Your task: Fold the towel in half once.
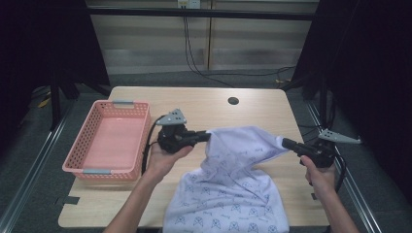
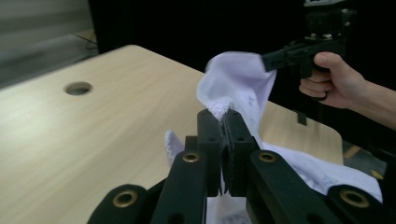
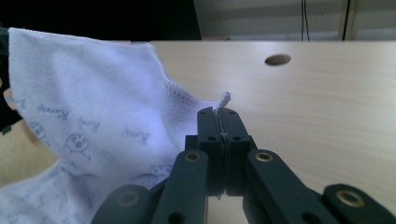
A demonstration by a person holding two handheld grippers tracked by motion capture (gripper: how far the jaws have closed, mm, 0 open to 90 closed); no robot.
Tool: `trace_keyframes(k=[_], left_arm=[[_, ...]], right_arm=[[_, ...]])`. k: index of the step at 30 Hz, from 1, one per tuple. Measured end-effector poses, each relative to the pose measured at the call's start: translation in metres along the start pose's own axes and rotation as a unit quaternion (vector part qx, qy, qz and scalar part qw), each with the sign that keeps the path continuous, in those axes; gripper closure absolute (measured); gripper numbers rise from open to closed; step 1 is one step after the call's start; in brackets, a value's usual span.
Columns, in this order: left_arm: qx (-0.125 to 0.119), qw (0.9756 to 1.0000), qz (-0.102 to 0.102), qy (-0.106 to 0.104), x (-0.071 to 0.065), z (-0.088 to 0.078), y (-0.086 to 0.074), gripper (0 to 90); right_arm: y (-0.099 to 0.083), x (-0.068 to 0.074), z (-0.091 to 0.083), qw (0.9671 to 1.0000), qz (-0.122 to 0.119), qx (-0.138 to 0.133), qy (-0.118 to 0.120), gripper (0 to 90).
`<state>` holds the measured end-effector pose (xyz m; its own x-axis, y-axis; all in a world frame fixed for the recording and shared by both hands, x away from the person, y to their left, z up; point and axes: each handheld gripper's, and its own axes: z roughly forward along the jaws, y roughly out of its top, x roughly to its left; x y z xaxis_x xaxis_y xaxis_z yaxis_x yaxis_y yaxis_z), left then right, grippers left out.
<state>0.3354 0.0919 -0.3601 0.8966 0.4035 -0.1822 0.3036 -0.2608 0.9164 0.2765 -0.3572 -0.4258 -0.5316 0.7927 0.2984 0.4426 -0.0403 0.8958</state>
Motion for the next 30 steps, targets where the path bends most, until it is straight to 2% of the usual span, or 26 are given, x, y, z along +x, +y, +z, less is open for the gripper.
trace_keyframes(k=[2, 6, 11, 17, 19, 22, 23, 25, 29, 30], left_arm=[[-0.008, 0.9999, -0.003, 0.013, 0.005, -0.011, 0.004, 87.6], [-0.019, 0.9991, 0.006, 0.037, 0.013, -0.028, 0.014, 87.7], [-0.039, 0.9972, 0.007, 0.063, 0.024, -0.039, 0.031, 87.6], [-0.050, 0.9945, 0.007, 0.092, 0.046, -0.050, 0.058, 87.4], [-0.057, 0.9934, -0.002, 0.099, 0.059, -0.052, 0.065, 87.1], [-0.041, 0.9924, -0.011, 0.116, 0.079, -0.043, 0.068, 86.3], [-0.042, 0.9925, -0.021, 0.113, 0.086, -0.039, 0.066, 85.5], [-0.028, 0.9911, -0.037, 0.125, 0.100, -0.029, 0.060, 80.3], [-0.016, 0.9867, -0.073, 0.145, 0.120, -0.013, 0.042, 60.7], [-0.015, 0.9869, -0.075, 0.142, 0.122, -0.011, 0.040, 59.8]], right_arm=[[0.011, -0.001, -0.002, 0.9999, -0.001, -0.015, -0.001, 89.1], [0.038, 0.000, -0.003, 0.9991, -0.017, -0.038, -0.001, 89.1], [0.086, 0.009, 0.002, 0.9967, -0.041, -0.070, 0.002, 89.1], [0.134, 0.014, 0.015, 0.9939, -0.061, -0.091, 0.006, 89.1], [0.145, 0.015, 0.023, 0.9937, -0.064, -0.092, 0.003, 89.1], [0.155, 0.010, 0.039, 0.9938, -0.066, -0.090, -0.003, 89.1], [0.156, 0.006, 0.046, 0.9943, -0.060, -0.088, -0.007, 89.1], [0.154, -0.003, 0.060, 0.9957, -0.049, -0.075, -0.021, 89.1], [0.138, -0.027, 0.086, 0.9979, -0.034, -0.024, -0.050, 87.9], [0.134, -0.033, 0.090, 0.9972, -0.037, -0.008, -0.064, 82.0]])
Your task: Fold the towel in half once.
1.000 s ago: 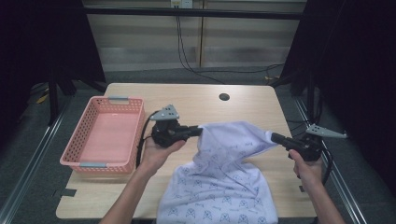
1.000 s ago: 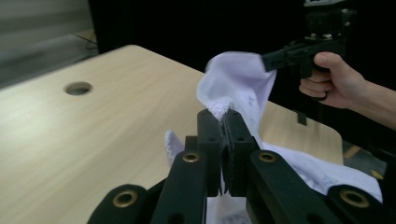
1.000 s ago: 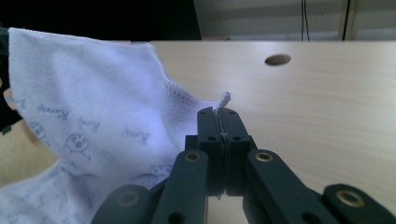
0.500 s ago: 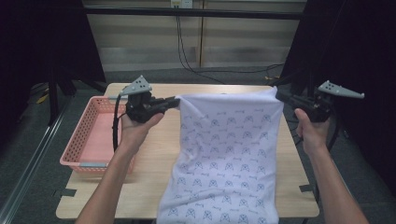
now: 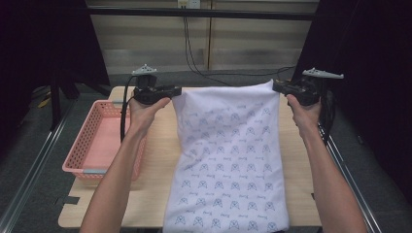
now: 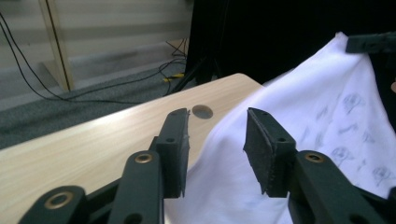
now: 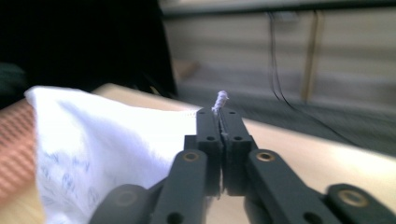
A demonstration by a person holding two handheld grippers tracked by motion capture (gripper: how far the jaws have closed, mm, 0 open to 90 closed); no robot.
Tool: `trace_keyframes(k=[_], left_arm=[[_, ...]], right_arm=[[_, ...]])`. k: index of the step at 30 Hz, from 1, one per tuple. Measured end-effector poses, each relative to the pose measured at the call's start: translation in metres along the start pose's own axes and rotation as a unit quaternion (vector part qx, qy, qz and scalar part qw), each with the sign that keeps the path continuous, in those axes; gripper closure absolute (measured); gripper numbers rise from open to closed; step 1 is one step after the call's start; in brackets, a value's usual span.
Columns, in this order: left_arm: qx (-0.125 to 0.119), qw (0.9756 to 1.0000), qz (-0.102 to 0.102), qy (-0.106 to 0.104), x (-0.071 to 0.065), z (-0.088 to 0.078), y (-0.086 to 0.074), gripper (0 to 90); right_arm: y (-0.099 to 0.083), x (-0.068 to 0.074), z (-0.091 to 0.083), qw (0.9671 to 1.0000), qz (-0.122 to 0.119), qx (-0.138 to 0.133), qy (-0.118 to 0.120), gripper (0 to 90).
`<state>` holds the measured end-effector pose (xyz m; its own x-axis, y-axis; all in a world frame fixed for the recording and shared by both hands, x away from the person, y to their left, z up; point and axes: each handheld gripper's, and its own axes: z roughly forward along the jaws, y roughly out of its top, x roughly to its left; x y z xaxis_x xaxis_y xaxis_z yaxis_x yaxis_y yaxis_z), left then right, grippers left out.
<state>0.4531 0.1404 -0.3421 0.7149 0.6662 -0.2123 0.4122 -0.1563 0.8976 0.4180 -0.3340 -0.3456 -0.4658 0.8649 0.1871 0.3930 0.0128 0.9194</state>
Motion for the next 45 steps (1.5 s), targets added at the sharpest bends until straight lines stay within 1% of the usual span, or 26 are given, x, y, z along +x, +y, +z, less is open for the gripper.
trace_keyframes(k=[1, 2, 3, 4, 7, 11, 12, 13, 15, 17, 20, 22, 24, 27, 28, 30, 32, 33, 34, 37, 38, 40, 41, 42, 43, 45], left_arm=[[0.000, 1.0000, -0.004, 0.002, 0.002, 0.002, -0.003, 59.8], [0.000, 0.9999, -0.011, -0.004, 0.003, 0.003, -0.005, 59.8], [0.001, 0.9999, -0.012, -0.012, 0.002, 0.004, -0.008, 60.5], [0.003, 0.9999, -0.009, -0.014, -0.002, 0.004, -0.011, 62.4], [0.011, 0.9995, 0.001, -0.030, -0.012, 0.005, -0.021, 64.9], [0.017, 0.9982, 0.002, -0.058, -0.026, 0.002, -0.039, 68.3], [0.024, 0.9975, 0.005, -0.066, -0.031, 0.000, -0.044, 69.5], [0.036, 0.9971, 0.015, -0.066, -0.037, -0.001, -0.049, 70.6], [0.049, 0.9948, 0.025, -0.085, -0.048, -0.005, -0.060, 71.6], [0.059, 0.9928, 0.033, -0.099, -0.058, -0.010, -0.073, 72.5], [0.077, 0.9899, 0.034, -0.114, -0.068, -0.018, -0.094, 73.5], [0.093, 0.9874, 0.028, -0.125, -0.073, -0.024, -0.116, 73.4], [0.111, 0.9861, 0.025, -0.122, -0.075, -0.027, -0.132, 73.5], [0.126, 0.9836, 0.011, -0.129, -0.079, -0.031, -0.152, 73.5], [0.132, 0.9818, 0.006, -0.136, -0.081, -0.031, -0.159, 73.5], [0.160, 0.9765, 0.021, -0.143, -0.088, -0.029, -0.173, 72.7], [0.177, 0.9733, 0.024, -0.144, -0.091, -0.026, -0.185, 70.9], [0.190, 0.9710, 0.026, -0.143, -0.092, -0.024, -0.191, 70.6], [0.197, 0.9704, 0.033, -0.136, -0.092, -0.022, -0.194, 69.2], [0.205, 0.9708, 0.052, -0.113, -0.090, -0.016, -0.198, 65.3], [0.215, 0.9693, 0.052, -0.107, -0.090, -0.014, -0.200, 64.1], [0.213, 0.9696, 0.061, -0.104, -0.089, -0.015, -0.202, 65.2], [0.214, 0.9694, 0.066, -0.101, -0.089, -0.016, -0.203, 67.9], [0.216, 0.9687, 0.069, -0.101, -0.089, -0.018, -0.203, 72.9], [0.214, 0.9694, 0.067, -0.101, -0.089, -0.019, -0.204, 75.8], [0.218, 0.9680, 0.068, -0.103, -0.092, -0.024, -0.207, 83.4]], right_arm=[[-0.004, -0.003, 0.002, 0.9999, 0.002, 0.006, -0.014, 74.7], [-0.010, -0.011, 0.003, 0.9996, 0.024, 0.006, -0.013, 74.0], [-0.015, -0.015, 0.003, 0.9993, 0.032, 0.006, -0.017, 70.0], [-0.018, -0.017, 0.002, 0.9991, 0.034, 0.009, -0.025, 65.5], [-0.026, -0.014, -0.005, 0.9997, 0.022, 0.011, -0.008, 66.1], [-0.039, 0.006, -0.022, 0.9995, -0.001, 0.019, 0.024, 66.0], [-0.043, 0.012, -0.026, 0.9992, -0.008, 0.020, 0.034, 65.9], [-0.049, 0.017, -0.030, 0.9987, -0.011, 0.023, 0.043, 65.8], [-0.061, 0.029, -0.038, 0.9977, -0.019, 0.036, 0.055, 65.2], [-0.077, 0.039, -0.046, 0.9963, -0.018, 0.044, 0.071, 62.5], [-0.101, 0.053, -0.059, 0.9933, -0.025, 0.071, 0.088, 58.6], [-0.117, 0.061, -0.069, 0.9914, -0.023, 0.086, 0.096, 57.0], [-0.131, 0.067, -0.078, 0.9891, -0.025, 0.101, 0.104, 55.5], [-0.149, 0.072, -0.086, 0.9869, -0.021, 0.121, 0.105, 55.1], [-0.156, 0.073, -0.087, 0.9860, -0.015, 0.128, 0.106, 55.1], [-0.169, 0.075, -0.085, 0.9826, -0.009, 0.148, 0.112, 55.0], [-0.182, 0.077, -0.079, 0.9799, -0.014, 0.165, 0.112, 54.5], [-0.186, 0.077, -0.077, 0.9784, -0.010, 0.171, 0.116, 53.9], [-0.190, 0.078, -0.072, 0.9759, -0.013, 0.184, 0.117, 53.1], [-0.194, 0.081, -0.063, 0.9727, -0.035, 0.198, 0.116, 52.3], [-0.196, 0.083, -0.060, 0.9713, -0.045, 0.208, 0.105, 52.0], [-0.201, 0.084, -0.055, 0.9661, -0.060, 0.229, 0.104, 52.1], [-0.203, 0.085, -0.054, 0.9643, -0.066, 0.238, 0.097, 52.3], [-0.205, 0.087, -0.055, 0.9639, -0.075, 0.238, 0.094, 53.1], [-0.206, 0.089, -0.056, 0.9634, -0.084, 0.237, 0.094, 55.0], [-0.207, 0.090, -0.058, 0.9635, -0.092, 0.236, 0.087, 67.2]])
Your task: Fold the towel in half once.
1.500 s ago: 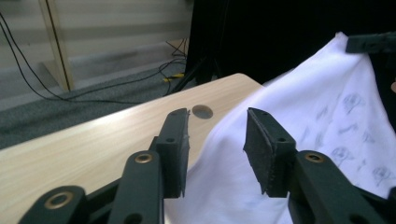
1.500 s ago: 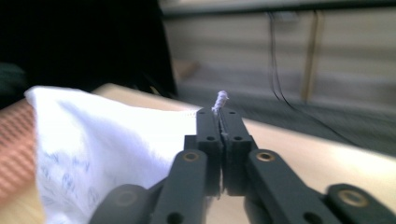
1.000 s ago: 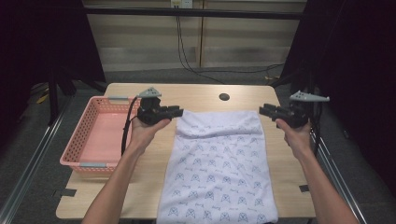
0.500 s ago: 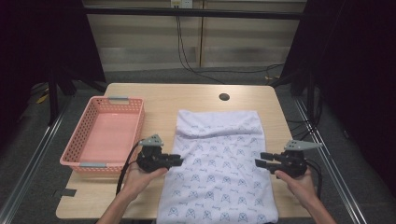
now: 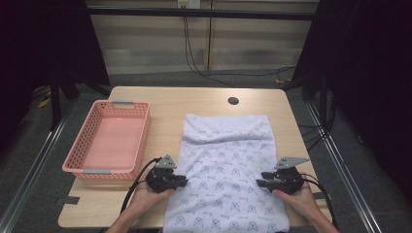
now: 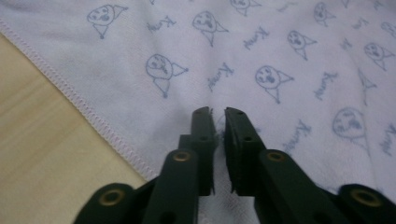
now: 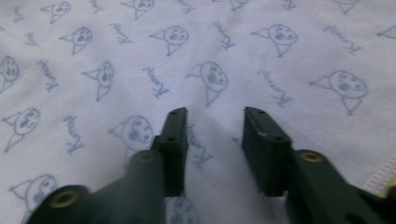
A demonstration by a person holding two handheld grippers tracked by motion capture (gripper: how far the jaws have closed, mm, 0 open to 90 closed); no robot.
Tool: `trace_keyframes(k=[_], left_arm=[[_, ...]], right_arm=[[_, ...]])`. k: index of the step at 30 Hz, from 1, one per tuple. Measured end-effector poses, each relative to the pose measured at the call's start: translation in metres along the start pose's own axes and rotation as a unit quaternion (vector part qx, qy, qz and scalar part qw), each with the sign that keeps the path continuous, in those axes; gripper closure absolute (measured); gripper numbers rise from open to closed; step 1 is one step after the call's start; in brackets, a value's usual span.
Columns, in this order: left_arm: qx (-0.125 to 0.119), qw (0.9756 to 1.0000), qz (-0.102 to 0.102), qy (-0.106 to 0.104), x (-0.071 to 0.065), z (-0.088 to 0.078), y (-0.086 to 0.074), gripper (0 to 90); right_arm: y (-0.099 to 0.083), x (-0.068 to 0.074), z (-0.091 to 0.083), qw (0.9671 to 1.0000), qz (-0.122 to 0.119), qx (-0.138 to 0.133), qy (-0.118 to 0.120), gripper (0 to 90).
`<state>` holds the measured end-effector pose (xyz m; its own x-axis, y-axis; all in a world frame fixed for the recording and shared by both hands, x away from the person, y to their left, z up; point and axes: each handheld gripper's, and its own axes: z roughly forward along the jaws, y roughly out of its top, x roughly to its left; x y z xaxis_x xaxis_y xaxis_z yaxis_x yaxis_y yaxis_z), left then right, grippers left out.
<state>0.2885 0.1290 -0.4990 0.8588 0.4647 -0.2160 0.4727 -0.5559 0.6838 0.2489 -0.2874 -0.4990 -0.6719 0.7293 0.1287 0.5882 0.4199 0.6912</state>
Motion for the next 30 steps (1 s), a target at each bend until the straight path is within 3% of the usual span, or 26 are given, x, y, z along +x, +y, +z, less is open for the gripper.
trace_keyframes(k=[1, 3, 5, 10, 17, 19, 21, 24, 25, 26, 28, 30], left_arm=[[0.001, 1.0000, 0.005, 0.003, -0.002, -0.001, -0.002, 85.7], [0.006, 0.9999, -0.004, -0.008, -0.005, -0.003, -0.004, 87.6], [0.008, 0.9999, -0.004, -0.005, -0.009, -0.006, -0.007, 88.4], [0.008, 0.9996, -0.013, -0.026, -0.015, -0.013, -0.018, 88.7], [0.025, 0.9982, -0.013, -0.052, -0.039, -0.022, -0.031, 88.7], [0.036, 0.9979, 0.000, -0.053, -0.046, -0.024, -0.032, 88.7], [0.040, 0.9974, 0.001, -0.061, -0.052, -0.024, -0.034, 88.7], [0.060, 0.9951, 0.012, -0.077, -0.062, -0.025, -0.035, 88.7], [0.055, 0.9947, 0.015, -0.086, -0.066, -0.024, -0.036, 88.6], [0.069, 0.9933, 0.022, -0.090, -0.069, -0.024, -0.035, 88.6], [0.081, 0.9922, 0.026, -0.091, -0.072, -0.025, -0.034, 88.5], [0.076, 0.9923, 0.025, -0.095, -0.075, -0.025, -0.035, 88.0]], right_arm=[[-0.001, 0.000, -0.002, 1.0000, 0.002, 0.003, 0.004, 73.0], [-0.004, -0.001, -0.003, 0.9999, 0.007, 0.003, 0.015, 82.4], [-0.005, -0.001, -0.005, 0.9995, 0.008, 0.008, 0.028, 87.3], [-0.008, 0.004, -0.007, 0.9988, 0.003, 0.015, 0.048, 88.6], [-0.016, 0.013, -0.017, 0.9971, -0.001, 0.033, 0.069, 88.7], [-0.019, 0.016, -0.020, 0.9959, -0.004, 0.042, 0.081, 88.7], [-0.021, 0.019, -0.024, 0.9946, -0.007, 0.051, 0.090, 88.7], [-0.022, 0.024, -0.027, 0.9928, -0.017, 0.068, 0.097, 88.7], [-0.023, 0.026, -0.028, 0.9921, -0.016, 0.071, 0.103, 88.7], [-0.024, 0.027, -0.028, 0.9915, -0.022, 0.068, 0.109, 88.6], [-0.026, 0.030, -0.030, 0.9890, -0.031, 0.077, 0.123, 88.6], [-0.025, 0.034, -0.033, 0.9874, -0.037, 0.093, 0.123, 88.5]])
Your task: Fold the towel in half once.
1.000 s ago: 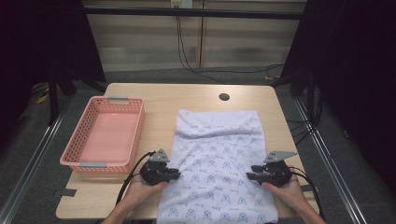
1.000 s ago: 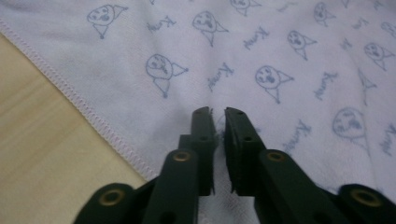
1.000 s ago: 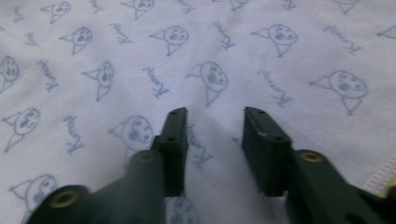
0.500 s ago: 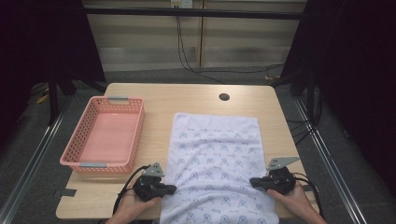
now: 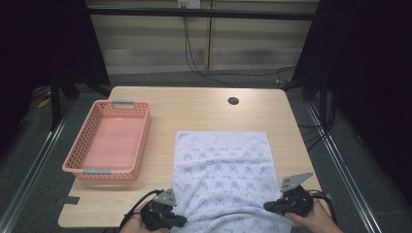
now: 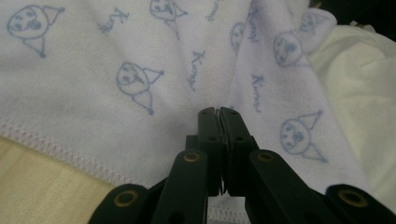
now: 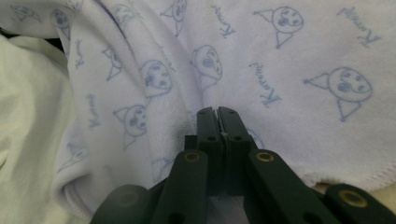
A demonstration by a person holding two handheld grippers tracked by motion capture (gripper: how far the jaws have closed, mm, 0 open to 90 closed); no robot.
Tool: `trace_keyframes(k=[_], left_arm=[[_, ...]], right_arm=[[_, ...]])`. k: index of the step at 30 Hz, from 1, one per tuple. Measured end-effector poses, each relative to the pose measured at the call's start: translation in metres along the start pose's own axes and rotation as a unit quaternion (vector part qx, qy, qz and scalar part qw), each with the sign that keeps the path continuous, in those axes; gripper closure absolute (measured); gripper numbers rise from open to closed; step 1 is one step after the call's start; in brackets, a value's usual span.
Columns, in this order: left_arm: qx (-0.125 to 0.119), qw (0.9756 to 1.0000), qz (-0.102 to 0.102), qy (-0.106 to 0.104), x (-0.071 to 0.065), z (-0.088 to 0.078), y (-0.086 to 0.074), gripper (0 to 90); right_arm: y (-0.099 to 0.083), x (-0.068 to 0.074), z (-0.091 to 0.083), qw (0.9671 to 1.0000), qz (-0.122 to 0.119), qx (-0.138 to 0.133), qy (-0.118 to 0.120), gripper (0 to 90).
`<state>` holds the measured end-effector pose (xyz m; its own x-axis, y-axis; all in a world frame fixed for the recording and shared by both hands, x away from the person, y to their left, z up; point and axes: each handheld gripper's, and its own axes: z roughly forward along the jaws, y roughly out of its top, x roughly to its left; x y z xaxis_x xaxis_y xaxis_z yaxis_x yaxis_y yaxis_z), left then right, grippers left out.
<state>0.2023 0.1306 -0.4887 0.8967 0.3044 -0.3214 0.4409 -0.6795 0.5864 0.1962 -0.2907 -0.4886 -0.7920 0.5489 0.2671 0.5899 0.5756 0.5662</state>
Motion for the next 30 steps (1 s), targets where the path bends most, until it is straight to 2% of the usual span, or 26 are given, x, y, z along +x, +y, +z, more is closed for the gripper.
trace_keyframes(k=[1, 2, 3, 4, 6, 8, 11, 14, 16, 18, 20, 21, 24, 25, 26, 27, 30], left_arm=[[-0.001, 1.0000, 0.002, 0.004, 0.001, -0.002, 0.000, 87.2], [-0.008, 1.0000, 0.000, 0.002, 0.002, -0.002, 0.001, 84.7], [-0.030, 0.9994, -0.012, -0.009, 0.006, -0.002, 0.002, 81.9], [-0.038, 0.9991, -0.020, -0.003, 0.009, -0.005, 0.004, 77.6], [-0.058, 0.9981, -0.018, -0.006, 0.017, -0.009, 0.012, 74.2], [-0.076, 0.9969, -0.017, 0.009, 0.026, -0.012, 0.021, 68.7], [-0.108, 0.9928, -0.036, 0.036, 0.050, -0.014, 0.042, 65.3], [-0.124, 0.9896, -0.050, 0.054, 0.073, -0.010, 0.059, 64.6], [-0.123, 0.9890, -0.052, 0.064, 0.087, -0.005, 0.069, 64.1], [-0.132, 0.9869, -0.061, 0.069, 0.101, -0.003, 0.076, 63.7], [-0.142, 0.9837, -0.068, 0.087, 0.112, -0.002, 0.080, 63.5], [-0.146, 0.9816, -0.083, 0.091, 0.121, -0.002, 0.081, 63.5], [-0.153, 0.9775, -0.096, 0.110, 0.136, -0.001, 0.083, 63.6], [-0.152, 0.9768, -0.103, 0.110, 0.140, 0.000, 0.083, 63.7], [-0.146, 0.9775, -0.101, 0.114, 0.143, 0.000, 0.084, 63.7], [-0.145, 0.9771, -0.102, 0.117, 0.145, 0.001, 0.085, 63.7], [-0.154, 0.9749, -0.108, 0.119, 0.150, 0.003, 0.089, 63.5]], right_arm=[[0.000, 0.001, -0.001, 1.0000, -0.002, 0.005, -0.002, 88.0], [-0.001, 0.002, -0.001, 1.0000, 0.003, -0.002, -0.005, 86.2], [-0.001, 0.001, -0.002, 0.9999, 0.003, -0.013, -0.006, 83.3], [-0.001, -0.001, -0.005, 0.9993, 0.007, -0.033, -0.012, 78.5], [0.001, -0.007, -0.012, 0.9967, 0.024, -0.074, -0.022, 75.4], [0.008, -0.015, -0.019, 0.9932, 0.035, -0.101, -0.047, 69.3], [0.022, -0.031, -0.025, 0.9882, 0.038, -0.131, -0.070, 66.6], [0.037, -0.052, -0.029, 0.9833, 0.044, -0.153, -0.088, 63.2], [0.046, -0.070, -0.029, 0.9807, 0.054, -0.161, -0.097, 61.2], [0.055, -0.088, -0.028, 0.9777, 0.061, -0.163, -0.117, 59.7], [0.064, -0.107, -0.024, 0.9747, 0.070, -0.164, -0.135, 58.4], [0.066, -0.113, -0.023, 0.9728, 0.074, -0.166, -0.144, 57.7], [0.074, -0.142, -0.015, 0.9684, 0.096, -0.169, -0.156, 56.3], [0.077, -0.148, -0.011, 0.9679, 0.099, -0.168, -0.159, 56.3], [0.079, -0.154, -0.007, 0.9675, 0.100, -0.167, -0.161, 56.1], [0.081, -0.157, -0.003, 0.9673, 0.102, -0.163, -0.165, 55.3], [0.092, -0.168, 0.009, 0.9678, 0.104, -0.153, -0.170, 54.2]])
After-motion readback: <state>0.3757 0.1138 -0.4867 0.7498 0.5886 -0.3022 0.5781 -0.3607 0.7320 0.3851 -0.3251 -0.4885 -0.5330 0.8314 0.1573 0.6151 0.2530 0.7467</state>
